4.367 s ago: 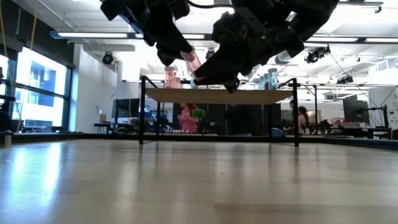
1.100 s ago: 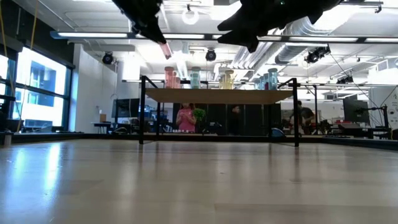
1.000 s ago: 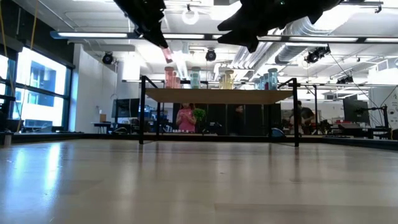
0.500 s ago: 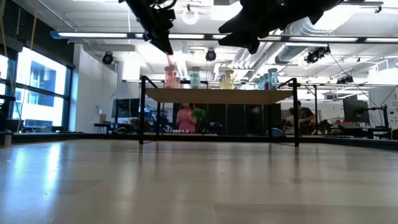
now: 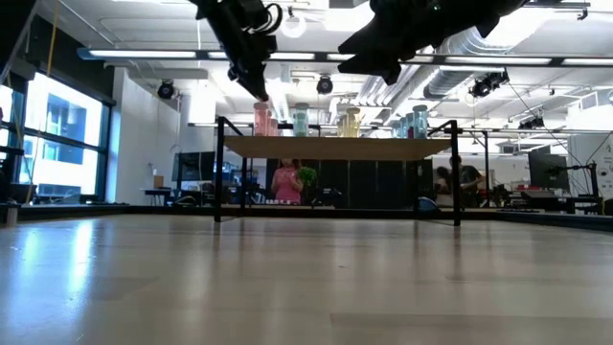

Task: Pick and place medicine bottles onto shelf by color
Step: Put the red medicine bottle on the shelf

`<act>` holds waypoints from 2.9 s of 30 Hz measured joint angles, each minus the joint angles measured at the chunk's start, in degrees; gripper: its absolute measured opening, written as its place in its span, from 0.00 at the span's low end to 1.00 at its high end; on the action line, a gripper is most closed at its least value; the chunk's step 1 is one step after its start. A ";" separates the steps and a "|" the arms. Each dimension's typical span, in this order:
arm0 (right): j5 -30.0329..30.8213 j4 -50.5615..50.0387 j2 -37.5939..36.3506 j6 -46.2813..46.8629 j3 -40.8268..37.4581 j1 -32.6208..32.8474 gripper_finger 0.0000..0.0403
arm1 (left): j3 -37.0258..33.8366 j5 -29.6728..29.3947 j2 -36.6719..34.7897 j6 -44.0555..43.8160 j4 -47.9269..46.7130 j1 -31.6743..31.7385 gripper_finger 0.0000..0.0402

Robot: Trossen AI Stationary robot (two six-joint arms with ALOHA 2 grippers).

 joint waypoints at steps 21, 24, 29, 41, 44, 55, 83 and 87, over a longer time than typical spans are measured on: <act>-0.02 -0.44 0.00 -0.01 0.00 0.00 0.50 | 0.62 6.77 4.94 -1.06 -1.30 2.90 0.29; -0.02 -0.44 0.00 -0.02 0.00 0.00 0.50 | 0.56 8.78 5.70 -1.05 -1.81 3.29 0.29; -0.02 -0.44 0.00 -0.02 0.00 0.00 0.50 | 0.58 8.62 5.70 -1.08 -1.76 3.31 0.29; -0.01 -0.44 0.00 0.00 0.00 0.00 0.50 | 0.58 8.44 5.69 -1.49 -2.95 3.91 0.29; -0.02 -0.42 0.00 0.00 0.00 0.00 0.50 | 0.58 8.44 5.86 -1.49 -2.97 3.97 0.29; 0.00 -0.41 0.02 0.00 0.00 0.00 0.50 | 0.65 9.15 8.24 -2.54 -4.20 5.06 0.29; 0.00 -0.39 0.02 0.00 0.00 0.00 0.50 | 0.40 8.17 8.96 -1.72 -4.39 5.08 0.49; -0.01 -0.39 0.02 0.00 0.00 0.00 0.50 | 0.42 8.18 8.96 -1.49 -4.31 5.08 0.52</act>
